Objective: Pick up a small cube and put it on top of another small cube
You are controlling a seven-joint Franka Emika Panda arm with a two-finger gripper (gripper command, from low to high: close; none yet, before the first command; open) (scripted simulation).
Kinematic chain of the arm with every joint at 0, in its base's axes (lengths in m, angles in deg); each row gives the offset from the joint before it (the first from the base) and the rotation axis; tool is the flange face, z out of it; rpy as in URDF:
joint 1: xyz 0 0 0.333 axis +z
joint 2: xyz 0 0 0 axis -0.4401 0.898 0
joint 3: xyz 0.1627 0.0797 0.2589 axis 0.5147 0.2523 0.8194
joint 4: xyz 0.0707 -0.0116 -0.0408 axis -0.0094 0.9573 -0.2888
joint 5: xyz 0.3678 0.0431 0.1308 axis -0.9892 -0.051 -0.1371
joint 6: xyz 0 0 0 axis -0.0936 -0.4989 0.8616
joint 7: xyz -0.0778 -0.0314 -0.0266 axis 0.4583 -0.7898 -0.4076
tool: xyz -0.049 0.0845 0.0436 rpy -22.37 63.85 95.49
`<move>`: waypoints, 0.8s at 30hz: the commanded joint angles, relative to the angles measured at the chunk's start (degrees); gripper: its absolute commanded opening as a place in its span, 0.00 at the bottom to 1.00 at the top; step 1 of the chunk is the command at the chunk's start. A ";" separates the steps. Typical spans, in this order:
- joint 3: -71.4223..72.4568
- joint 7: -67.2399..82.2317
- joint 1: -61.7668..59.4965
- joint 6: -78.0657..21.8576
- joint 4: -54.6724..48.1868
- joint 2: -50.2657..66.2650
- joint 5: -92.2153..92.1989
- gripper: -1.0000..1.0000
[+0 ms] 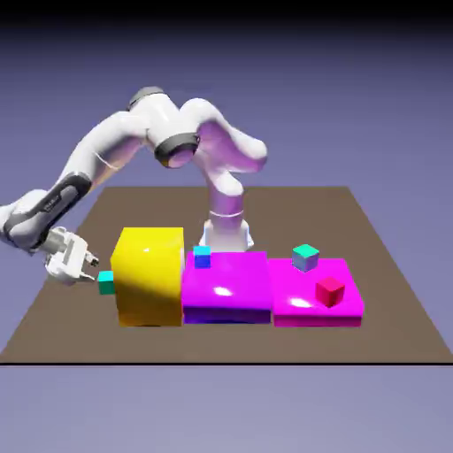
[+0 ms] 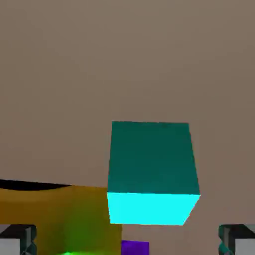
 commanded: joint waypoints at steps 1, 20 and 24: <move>0.81 0.66 0.87 2.11 2.08 0.61 -1.15 0.50; 21.47 23.56 0.91 8.28 -4.77 -24.22 26.86 0.00; 29.77 22.23 3.42 13.96 -1.48 -32.28 27.77 0.00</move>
